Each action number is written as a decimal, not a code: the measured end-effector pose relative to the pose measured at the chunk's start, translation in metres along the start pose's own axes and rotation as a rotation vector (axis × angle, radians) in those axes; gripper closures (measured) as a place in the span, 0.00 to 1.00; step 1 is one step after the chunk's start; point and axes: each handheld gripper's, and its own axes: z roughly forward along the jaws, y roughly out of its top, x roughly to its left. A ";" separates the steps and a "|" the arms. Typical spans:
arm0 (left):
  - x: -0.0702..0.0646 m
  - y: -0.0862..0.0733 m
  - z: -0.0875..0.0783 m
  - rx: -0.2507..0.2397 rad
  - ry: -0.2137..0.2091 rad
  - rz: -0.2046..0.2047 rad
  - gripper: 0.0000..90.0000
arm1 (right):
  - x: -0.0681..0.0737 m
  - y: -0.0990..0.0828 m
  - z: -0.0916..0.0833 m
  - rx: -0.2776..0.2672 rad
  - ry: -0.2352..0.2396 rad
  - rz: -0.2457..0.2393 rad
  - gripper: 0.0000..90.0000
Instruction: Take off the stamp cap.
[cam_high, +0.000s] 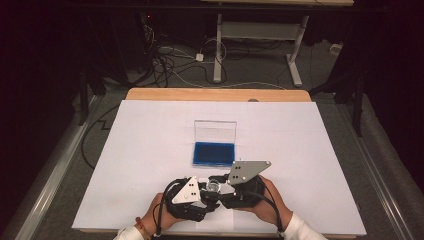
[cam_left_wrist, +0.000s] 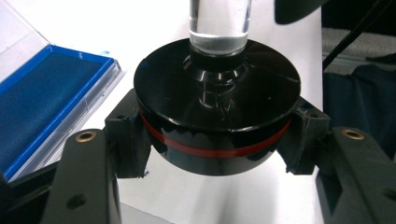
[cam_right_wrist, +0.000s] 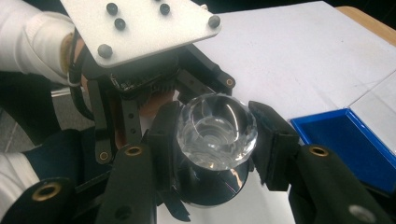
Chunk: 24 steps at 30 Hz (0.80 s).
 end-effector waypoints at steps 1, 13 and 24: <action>0.000 0.000 0.000 0.009 -0.001 0.003 0.40 | 0.000 0.000 0.001 0.003 0.003 0.002 0.63; -0.001 0.000 0.000 0.041 -0.002 0.006 0.40 | -0.002 -0.004 0.004 0.004 0.019 0.024 0.63; 0.001 -0.003 0.003 0.040 -0.013 -0.027 0.40 | -0.002 -0.008 0.005 -0.011 0.012 0.018 0.63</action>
